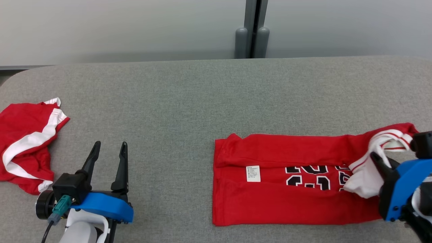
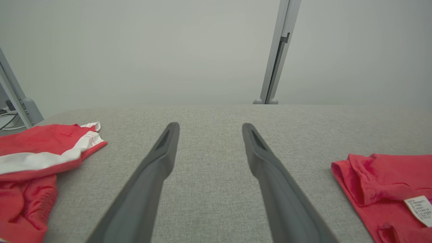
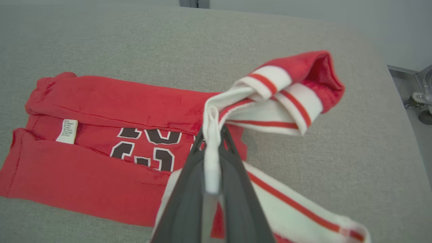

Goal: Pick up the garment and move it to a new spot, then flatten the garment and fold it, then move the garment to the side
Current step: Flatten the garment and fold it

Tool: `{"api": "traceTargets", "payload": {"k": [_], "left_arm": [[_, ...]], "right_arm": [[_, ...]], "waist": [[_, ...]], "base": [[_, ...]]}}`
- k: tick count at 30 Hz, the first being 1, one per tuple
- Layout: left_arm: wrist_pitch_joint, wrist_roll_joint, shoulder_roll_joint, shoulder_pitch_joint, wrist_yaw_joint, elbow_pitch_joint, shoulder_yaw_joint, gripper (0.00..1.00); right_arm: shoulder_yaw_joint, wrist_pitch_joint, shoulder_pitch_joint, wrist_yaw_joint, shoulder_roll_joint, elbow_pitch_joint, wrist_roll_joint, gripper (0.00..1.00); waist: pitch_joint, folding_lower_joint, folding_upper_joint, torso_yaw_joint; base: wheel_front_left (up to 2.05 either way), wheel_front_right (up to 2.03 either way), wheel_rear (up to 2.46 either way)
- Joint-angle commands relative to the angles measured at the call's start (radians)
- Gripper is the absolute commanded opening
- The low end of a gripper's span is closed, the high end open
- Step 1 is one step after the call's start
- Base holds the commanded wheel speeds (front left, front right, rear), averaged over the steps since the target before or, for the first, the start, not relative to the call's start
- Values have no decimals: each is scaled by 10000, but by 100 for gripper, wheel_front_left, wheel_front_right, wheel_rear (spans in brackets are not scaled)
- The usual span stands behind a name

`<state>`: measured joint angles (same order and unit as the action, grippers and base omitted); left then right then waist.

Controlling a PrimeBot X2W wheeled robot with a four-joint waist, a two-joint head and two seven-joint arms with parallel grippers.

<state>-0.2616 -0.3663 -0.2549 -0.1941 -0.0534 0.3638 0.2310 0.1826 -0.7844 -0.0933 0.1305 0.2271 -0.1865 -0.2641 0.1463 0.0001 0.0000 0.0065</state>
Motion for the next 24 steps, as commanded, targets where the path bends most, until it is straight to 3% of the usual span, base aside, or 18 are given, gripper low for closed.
{"api": "traceTargets", "payload": {"k": [1,6,13,22,24], "left_arm": [[-47,57,-12,5,-30,-14,-79,100],[-47,126,28,-133,-26,-99,-108,100],[-47,190,123,-478,-159,26,-8,100],[-47,303,312,-825,-315,233,226,100],[-47,338,375,-854,-328,261,252,100]], "right_arm": [[-515,-194,69,4,-116,-536,-61,0],[-2451,-603,-732,5,-232,-1034,-200,0],[-4956,-309,-2523,5,-719,821,-661,0],[-5805,480,-3777,5,-1474,3869,-715,0],[-5782,716,-3949,5,-1542,4413,-657,12]], "waist": [[13,-1,0,-14],[141,-1,0,-65],[378,-1,0,83],[556,-1,0,616],[602,-1,0,732]], "base": [[0,0,0],[0,0,0],[0,0,0],[0,0,0],[0,0,0]]}}
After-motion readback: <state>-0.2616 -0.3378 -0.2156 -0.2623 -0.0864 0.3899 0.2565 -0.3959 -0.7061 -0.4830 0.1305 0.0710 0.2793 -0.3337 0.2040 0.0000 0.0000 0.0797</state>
